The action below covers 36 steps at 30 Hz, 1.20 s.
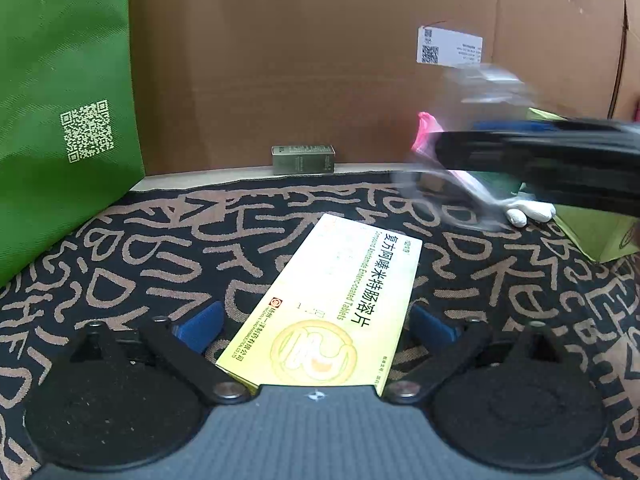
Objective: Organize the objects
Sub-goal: 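Carry the yellow box into the lime-green box with left tool while right tool carries the clear cup in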
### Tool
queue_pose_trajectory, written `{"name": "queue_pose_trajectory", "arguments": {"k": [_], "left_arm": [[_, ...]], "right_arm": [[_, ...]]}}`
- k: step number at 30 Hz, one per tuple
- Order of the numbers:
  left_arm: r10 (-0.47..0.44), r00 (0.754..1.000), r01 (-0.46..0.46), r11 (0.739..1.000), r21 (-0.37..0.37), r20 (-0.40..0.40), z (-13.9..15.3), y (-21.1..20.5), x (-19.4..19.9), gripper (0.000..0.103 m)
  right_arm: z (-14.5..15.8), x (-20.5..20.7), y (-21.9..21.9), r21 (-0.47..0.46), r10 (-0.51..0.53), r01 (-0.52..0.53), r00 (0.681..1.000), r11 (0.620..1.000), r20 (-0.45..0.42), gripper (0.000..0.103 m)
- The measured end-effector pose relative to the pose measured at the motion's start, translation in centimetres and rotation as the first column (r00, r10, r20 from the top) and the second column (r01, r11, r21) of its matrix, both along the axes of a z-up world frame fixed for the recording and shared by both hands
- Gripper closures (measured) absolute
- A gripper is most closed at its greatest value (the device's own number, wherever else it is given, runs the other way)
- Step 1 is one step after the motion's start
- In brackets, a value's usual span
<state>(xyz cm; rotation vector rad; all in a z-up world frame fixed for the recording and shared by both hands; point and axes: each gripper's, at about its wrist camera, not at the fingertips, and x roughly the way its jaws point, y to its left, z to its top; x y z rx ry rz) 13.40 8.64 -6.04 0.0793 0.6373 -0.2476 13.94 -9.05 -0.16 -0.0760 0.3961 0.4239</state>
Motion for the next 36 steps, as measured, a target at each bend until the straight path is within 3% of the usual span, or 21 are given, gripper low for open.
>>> {"name": "queue_pose_trajectory", "arguments": {"k": [2, 5, 8, 11, 16, 24, 28, 32, 36], "left_arm": [[0.007, 1.000, -0.007, 1.000, -0.006, 0.017, 0.2, 0.2, -0.2, 0.026], [0.016, 1.000, -0.016, 1.000, -0.001, 0.025, 0.3, 0.1, -0.3, 0.031], [0.030, 0.999, -0.030, 0.999, -0.026, 0.019, 0.6, 0.0, -0.7, 0.033], [0.014, 1.000, -0.015, 0.993, -0.114, -0.009, 1.6, -0.4, -1.1, 0.034], [-0.107, 0.993, 0.115, 0.979, -0.171, 0.055, 5.6, -4.2, -2.0, 0.034], [-0.309, 0.932, 0.346, 0.915, -0.205, 0.190, 11.8, -14.0, -1.9, 0.034], [-0.363, 0.918, 0.393, 0.884, -0.252, 0.158, 12.3, -18.5, -0.1, 0.034], [-0.383, 0.909, 0.411, 0.887, -0.212, 0.163, 11.5, -22.6, 1.0, 0.034], [-0.380, 0.914, 0.401, 0.898, -0.180, 0.142, 10.0, -24.9, 2.6, 0.034]], "right_arm": [[0.8, -3.0, -1.3, 0.031, -0.022, 0.021, 1.000, 0.999, 0.019, 0.053], [1.4, -6.9, -3.5, 0.065, -0.077, 0.074, 0.996, 0.995, 0.042, 0.053], [1.9, -10.2, -6.4, 0.087, -0.161, 0.155, 0.985, 0.984, 0.064, 0.053], [2.1, -12.1, -8.9, 0.102, -0.238, 0.230, 0.968, 0.968, 0.075, 0.053], [2.7, -14.1, -12.7, 0.111, -0.344, 0.332, 0.932, 0.937, 0.115, 0.053], [3.1, -13.7, -17.7, 0.084, -0.483, 0.476, 0.857, 0.876, 0.178, 0.053], [3.4, -12.3, -20.2, 0.079, -0.536, 0.532, 0.818, 0.843, 0.209, 0.053], [3.3, -10.1, -22.3, 0.085, -0.563, 0.559, 0.795, 0.825, 0.227, 0.053], [2.5, -7.4, -23.2, 0.091, -0.550, 0.545, 0.806, 0.834, 0.218, 0.053]]}}
